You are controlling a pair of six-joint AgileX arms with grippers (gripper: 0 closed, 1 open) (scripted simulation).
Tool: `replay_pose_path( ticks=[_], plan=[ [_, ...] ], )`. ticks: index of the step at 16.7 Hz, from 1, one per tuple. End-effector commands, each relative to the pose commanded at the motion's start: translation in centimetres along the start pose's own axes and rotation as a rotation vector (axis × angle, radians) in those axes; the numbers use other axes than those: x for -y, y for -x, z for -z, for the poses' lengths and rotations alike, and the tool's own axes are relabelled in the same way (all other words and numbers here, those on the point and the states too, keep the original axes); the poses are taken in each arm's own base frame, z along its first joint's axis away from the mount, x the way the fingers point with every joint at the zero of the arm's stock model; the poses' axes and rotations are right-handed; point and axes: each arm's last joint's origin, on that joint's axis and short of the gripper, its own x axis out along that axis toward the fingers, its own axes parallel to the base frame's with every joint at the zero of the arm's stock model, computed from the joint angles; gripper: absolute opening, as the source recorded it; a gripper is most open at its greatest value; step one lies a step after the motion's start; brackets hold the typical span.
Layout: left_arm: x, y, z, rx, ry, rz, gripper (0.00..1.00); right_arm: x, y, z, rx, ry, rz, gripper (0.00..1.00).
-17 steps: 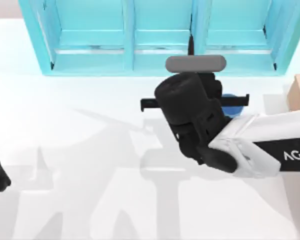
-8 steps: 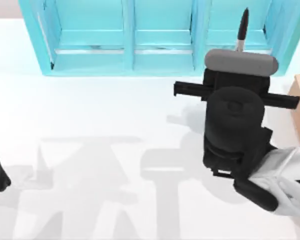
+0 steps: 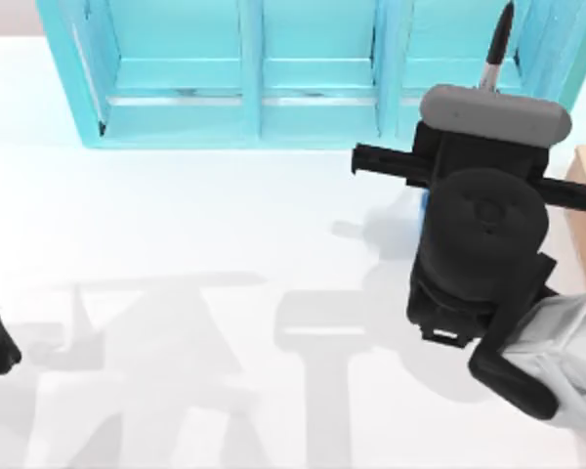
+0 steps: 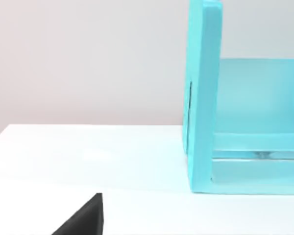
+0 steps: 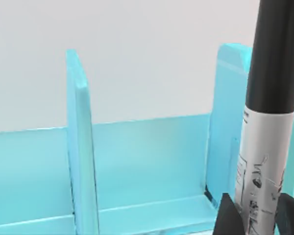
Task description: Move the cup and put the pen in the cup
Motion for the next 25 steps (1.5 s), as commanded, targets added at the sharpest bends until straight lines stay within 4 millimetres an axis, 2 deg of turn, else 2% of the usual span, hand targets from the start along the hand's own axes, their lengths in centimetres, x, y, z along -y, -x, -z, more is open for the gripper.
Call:
replay_pose_path(
  ticks=[3,11,15,25],
  plan=[
    [0.0,0.0,0.0,0.000,0.000,0.000,1.00,0.0,-0.7,0.3,-0.001,0.002,0.003,0.00],
    [0.0,0.0,0.0,0.000,0.000,0.000,1.00,0.0,-4.0,1.8,-0.001,0.002,0.000,0.00],
    [0.0,0.0,0.0,0.000,0.000,0.000,1.00,0.0,-4.1,1.8,0.000,0.000,0.000,0.00],
    [0.0,0.0,0.0,0.000,0.000,0.000,1.00,0.0,-4.1,1.8,0.000,0.000,0.000,0.75]
  ],
)
